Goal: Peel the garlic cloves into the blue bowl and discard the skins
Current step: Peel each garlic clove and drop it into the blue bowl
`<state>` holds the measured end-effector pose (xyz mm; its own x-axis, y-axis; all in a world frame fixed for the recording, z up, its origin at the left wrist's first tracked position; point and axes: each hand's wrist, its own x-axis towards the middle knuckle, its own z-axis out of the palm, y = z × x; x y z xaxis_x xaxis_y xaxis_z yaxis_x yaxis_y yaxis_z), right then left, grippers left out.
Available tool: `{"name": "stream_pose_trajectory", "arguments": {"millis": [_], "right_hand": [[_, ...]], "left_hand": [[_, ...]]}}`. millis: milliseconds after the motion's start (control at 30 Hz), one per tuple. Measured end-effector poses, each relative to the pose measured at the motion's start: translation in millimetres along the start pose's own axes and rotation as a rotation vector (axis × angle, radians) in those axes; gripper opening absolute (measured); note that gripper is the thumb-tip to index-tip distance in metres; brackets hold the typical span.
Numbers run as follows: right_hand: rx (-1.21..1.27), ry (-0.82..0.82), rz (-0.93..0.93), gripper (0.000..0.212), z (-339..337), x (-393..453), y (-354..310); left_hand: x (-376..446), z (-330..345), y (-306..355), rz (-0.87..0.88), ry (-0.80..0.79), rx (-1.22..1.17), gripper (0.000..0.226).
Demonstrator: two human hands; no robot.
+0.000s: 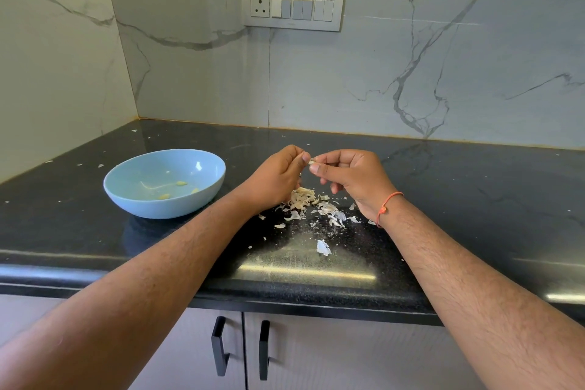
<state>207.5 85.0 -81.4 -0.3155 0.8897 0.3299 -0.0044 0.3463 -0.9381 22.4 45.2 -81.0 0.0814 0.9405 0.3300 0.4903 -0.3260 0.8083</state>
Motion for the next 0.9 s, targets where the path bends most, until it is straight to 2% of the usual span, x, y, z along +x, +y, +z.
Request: {"name": "stream_pose_trajectory", "arguments": {"millis": [167,433,600,900], "right_hand": [[0.001,0.027,-0.017,0.013,1.5,-1.6,-1.4],[-0.168,0.139,-0.128,0.01,9.3,-3.9,-1.1],[-0.235,0.192,-0.164,0.011,11.8,-2.5,1.4],[-0.187,0.219,-0.069,0.012,10.0,-1.0,2.8]], "left_hand": [[0.3,2.1,-1.0,0.09,0.057,0.124,0.024],[0.1,4.6,-3.5,0.188,0.152,0.271,0.027],[-3.1,5.2,-1.7,0.265,0.164,0.441,0.024],[-2.2,5.5,2.0,0.387,0.141,0.587,0.018]]}}
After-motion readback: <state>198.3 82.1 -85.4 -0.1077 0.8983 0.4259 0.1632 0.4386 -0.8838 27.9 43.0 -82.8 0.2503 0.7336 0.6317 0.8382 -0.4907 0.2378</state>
